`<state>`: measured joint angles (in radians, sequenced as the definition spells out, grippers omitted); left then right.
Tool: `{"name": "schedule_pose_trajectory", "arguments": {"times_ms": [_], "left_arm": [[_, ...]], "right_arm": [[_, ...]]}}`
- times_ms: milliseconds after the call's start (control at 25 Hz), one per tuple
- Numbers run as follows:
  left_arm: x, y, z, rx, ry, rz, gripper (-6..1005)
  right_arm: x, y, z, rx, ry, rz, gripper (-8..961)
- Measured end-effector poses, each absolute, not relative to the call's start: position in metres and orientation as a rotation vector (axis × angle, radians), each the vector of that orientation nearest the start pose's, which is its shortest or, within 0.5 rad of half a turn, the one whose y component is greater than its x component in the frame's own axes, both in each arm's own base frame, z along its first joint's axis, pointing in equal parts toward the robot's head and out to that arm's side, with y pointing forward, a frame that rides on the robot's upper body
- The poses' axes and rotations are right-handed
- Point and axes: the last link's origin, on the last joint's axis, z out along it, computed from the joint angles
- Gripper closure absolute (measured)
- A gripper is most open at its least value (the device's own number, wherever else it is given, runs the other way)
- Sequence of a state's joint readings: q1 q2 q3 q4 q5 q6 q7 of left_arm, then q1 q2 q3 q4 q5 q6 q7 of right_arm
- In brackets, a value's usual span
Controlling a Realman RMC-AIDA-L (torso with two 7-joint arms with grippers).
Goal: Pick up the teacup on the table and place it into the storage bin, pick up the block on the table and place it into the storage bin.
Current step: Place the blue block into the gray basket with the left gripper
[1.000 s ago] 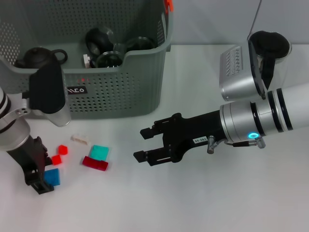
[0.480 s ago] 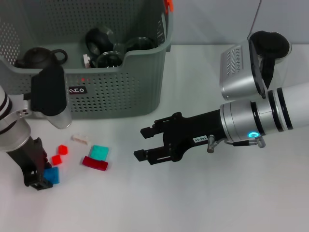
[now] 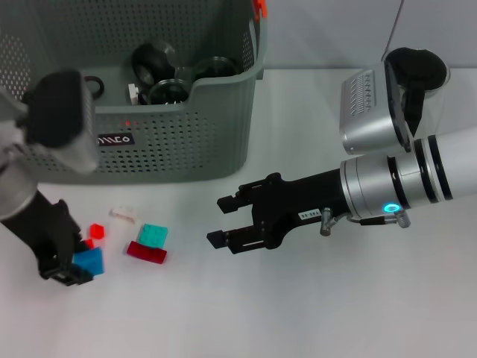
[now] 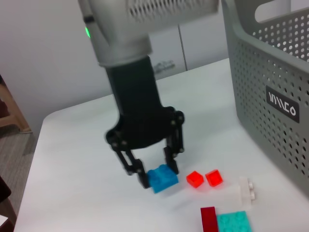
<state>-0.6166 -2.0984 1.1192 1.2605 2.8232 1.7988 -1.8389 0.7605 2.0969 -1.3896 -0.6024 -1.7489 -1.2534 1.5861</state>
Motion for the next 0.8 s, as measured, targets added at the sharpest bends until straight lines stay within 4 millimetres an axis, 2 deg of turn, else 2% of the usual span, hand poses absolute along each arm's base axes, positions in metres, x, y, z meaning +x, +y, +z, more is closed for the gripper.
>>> {"name": "schedule_pose_trajectory", "arguments": {"times_ms": [120,240,360,440,520,600,680,800], "left_arm": [[-0.221,0.331,0.055,-2.943,-0.482,0.616,599],[-0.201,0.332,0.086,-2.962,-0.525,0.227,598],[-0.181,0.343,0.124,-2.869,-0.516,-0.175,598],[-0.168,0.355,0.146,-2.792,-0.499,-0.372,598],[-0.16,0.374,0.159,-2.709,-0.518,-0.473,598],[-0.156,0.399,0.164,-2.621,-0.561,-0.484,598],[-0.155,0.424,0.163,-2.534,-0.612,-0.458,598],[-0.162,0.452,0.156,-2.423,-0.692,-0.39,598]], "right_arm": [[0.161,0.354,-0.096,-3.076,0.443,0.406,279],[0.162,0.353,-0.096,-3.075,0.448,0.406,279],[0.162,0.352,-0.095,-3.077,0.45,0.407,278],[0.161,0.352,-0.095,-3.081,0.446,0.409,278],[0.16,0.352,-0.095,-3.088,0.439,0.411,278],[0.158,0.352,-0.096,-3.093,0.432,0.41,278],[0.158,0.352,-0.096,-3.094,0.432,0.41,278],[0.158,0.352,-0.096,-3.097,0.436,0.409,278]]}}
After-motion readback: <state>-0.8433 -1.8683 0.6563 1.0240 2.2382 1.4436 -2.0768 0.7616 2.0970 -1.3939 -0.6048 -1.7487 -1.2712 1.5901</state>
